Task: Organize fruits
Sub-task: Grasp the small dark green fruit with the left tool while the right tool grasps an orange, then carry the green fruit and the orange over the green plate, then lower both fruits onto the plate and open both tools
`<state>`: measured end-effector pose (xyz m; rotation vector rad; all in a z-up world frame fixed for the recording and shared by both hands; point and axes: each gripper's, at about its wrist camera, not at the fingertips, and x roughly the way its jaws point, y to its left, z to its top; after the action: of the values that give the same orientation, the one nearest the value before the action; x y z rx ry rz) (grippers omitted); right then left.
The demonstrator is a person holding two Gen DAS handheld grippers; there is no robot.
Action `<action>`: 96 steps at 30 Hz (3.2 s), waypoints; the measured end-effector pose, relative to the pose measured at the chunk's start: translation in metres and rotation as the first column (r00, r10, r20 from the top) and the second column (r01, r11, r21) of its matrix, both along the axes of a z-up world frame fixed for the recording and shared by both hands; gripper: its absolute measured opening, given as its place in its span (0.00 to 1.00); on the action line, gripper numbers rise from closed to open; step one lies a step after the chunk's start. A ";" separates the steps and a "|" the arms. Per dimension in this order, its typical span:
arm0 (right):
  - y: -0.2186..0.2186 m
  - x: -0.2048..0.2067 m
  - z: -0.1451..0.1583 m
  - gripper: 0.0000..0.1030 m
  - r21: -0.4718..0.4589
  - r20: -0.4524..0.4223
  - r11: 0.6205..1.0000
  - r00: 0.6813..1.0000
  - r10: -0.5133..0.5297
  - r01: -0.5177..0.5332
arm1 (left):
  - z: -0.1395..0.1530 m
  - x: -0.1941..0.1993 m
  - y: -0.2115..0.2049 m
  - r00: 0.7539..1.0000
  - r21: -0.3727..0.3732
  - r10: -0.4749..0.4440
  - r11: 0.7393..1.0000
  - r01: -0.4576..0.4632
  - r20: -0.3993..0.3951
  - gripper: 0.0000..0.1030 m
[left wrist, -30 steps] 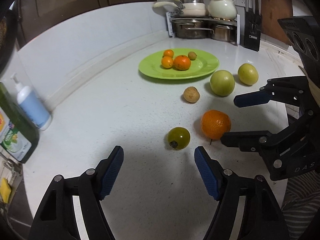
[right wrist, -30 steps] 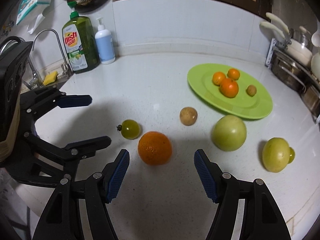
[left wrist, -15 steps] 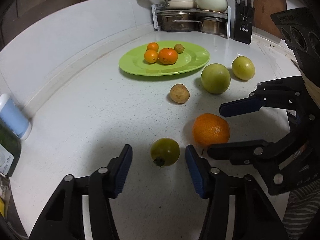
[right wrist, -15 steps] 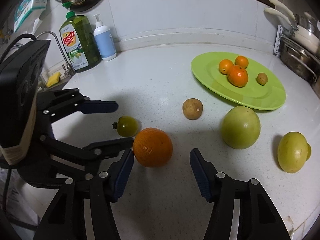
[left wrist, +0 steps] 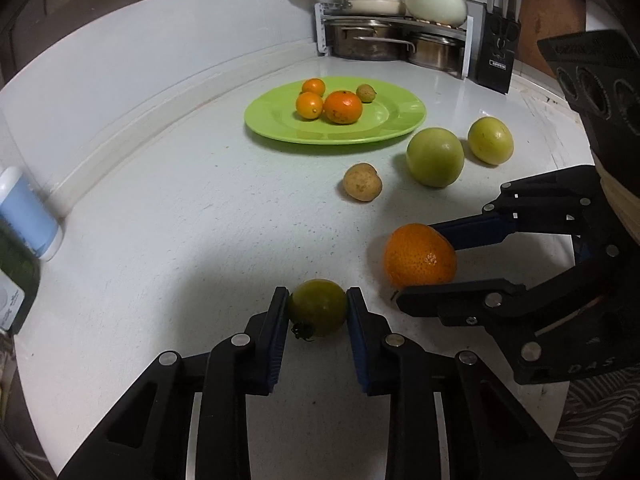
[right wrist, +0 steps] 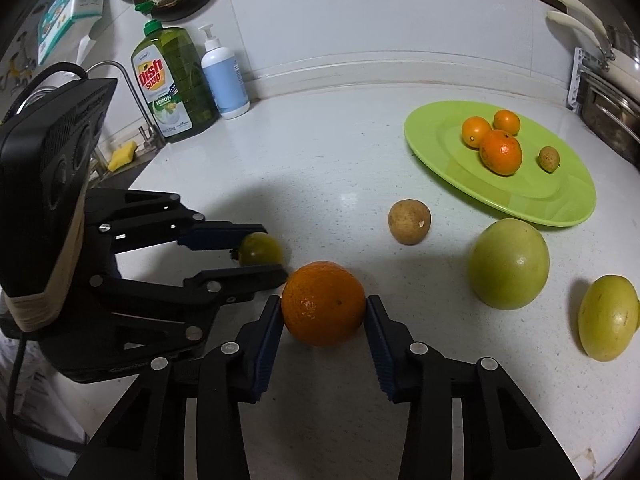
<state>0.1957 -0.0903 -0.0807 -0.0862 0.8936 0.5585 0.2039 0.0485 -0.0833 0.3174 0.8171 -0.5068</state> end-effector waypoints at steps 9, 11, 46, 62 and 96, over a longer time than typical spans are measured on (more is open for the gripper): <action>-0.006 -0.009 0.011 0.41 0.011 0.032 1.000 0.999 -0.009 0.009 | 0.016 -0.016 0.000 0.999 -0.020 0.044 0.999 -0.044 0.024 0.28; -0.008 -0.011 0.016 0.41 0.017 0.042 1.000 0.999 -0.010 0.009 | 0.021 -0.019 -0.001 0.998 -0.033 0.051 0.998 -0.050 0.030 0.28; -0.103 0.041 0.114 0.41 0.065 0.214 0.987 0.964 -0.159 0.149 | 0.114 0.034 -0.086 0.989 -0.162 0.087 0.984 -0.068 0.115 0.28; -0.127 0.148 0.106 0.41 0.024 0.106 0.980 0.974 -0.201 0.200 | 0.111 0.133 -0.112 0.991 -0.148 0.129 0.981 -0.125 0.021 0.28; -0.104 0.222 0.044 0.50 -0.168 -0.007 0.970 0.984 -0.178 0.174 | 0.051 0.212 -0.107 0.975 -0.036 0.209 0.977 -0.212 -0.073 0.47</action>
<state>0.4174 -0.1939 -0.0369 -0.1514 0.9582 0.3188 0.4155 -0.0584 -0.0323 0.1709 0.8940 -0.3380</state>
